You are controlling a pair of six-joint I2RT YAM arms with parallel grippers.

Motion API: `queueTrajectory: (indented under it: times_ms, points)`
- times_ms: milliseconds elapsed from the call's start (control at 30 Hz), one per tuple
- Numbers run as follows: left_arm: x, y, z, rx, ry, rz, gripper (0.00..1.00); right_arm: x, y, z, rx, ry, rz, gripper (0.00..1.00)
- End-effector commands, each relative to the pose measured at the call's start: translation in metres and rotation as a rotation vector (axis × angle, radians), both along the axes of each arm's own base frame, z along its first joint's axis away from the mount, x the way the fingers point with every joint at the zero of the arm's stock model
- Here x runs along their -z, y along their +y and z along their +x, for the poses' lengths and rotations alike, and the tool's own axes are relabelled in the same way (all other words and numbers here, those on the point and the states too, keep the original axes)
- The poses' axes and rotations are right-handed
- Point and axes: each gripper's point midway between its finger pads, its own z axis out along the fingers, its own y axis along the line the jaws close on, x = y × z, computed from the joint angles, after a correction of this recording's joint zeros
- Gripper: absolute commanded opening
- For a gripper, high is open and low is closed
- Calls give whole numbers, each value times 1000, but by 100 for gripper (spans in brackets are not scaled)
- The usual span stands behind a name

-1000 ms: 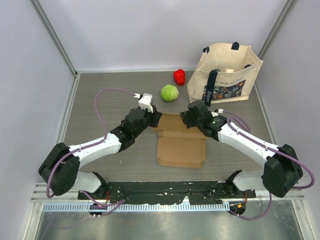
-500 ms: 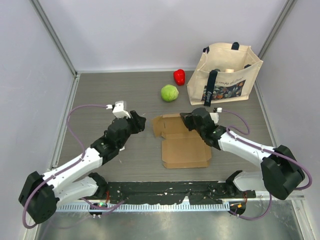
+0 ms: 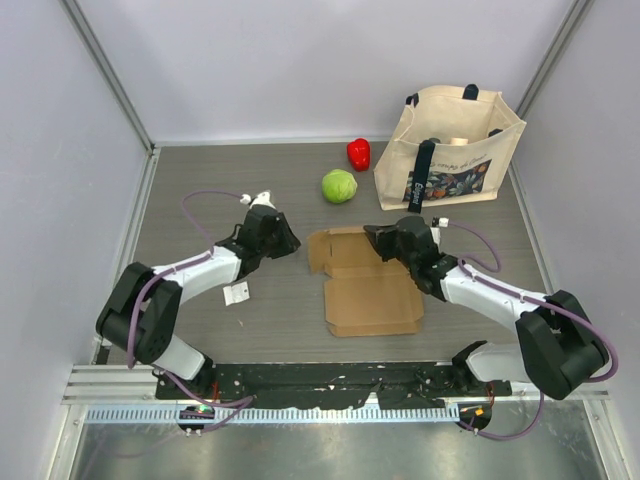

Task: Fold the paper box

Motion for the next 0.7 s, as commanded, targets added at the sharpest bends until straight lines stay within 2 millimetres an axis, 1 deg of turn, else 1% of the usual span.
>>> queueTrajectory:
  times_ms: [0,33,100,167,300,367,400,467,500,567,600,633,667]
  points:
    - [-35,-44,9,174,-93,-158,29,-9,-2,2,-4,-50,45,1]
    - [-40,-48,6,198,-108,-186,27,-11,-4,3,-3,-59,47,1]
    - [-44,-56,-4,243,-139,-243,26,-12,-4,3,-10,-76,57,1]
    - [-48,-60,-11,264,-165,-269,25,-12,-2,3,-16,-84,72,1]
    - [-51,-83,-27,342,-150,-293,22,-14,1,3,-26,-96,97,1]
    - [-56,-92,-32,368,-164,-300,22,-14,1,3,-26,-96,101,1]
    - [-62,-97,-36,377,-185,-296,22,-13,0,2,-23,-96,101,1]
    - [-64,-98,-40,379,-197,-281,22,-13,-1,1,-20,-96,103,1]
    - [-68,-101,-43,382,-222,-265,22,-12,-2,0,-19,-94,100,1]
    - [-63,-104,-53,399,-230,-229,22,-12,-1,0,-22,-96,103,1]
    - [-62,-103,-55,397,-242,-206,24,-10,-2,-1,-23,-93,102,1]
    - [-59,-97,-50,363,-258,-162,24,-11,-2,-2,-27,-96,100,1]
    - [-51,-93,-53,351,-242,-138,24,-11,-3,-3,-27,-97,98,1]
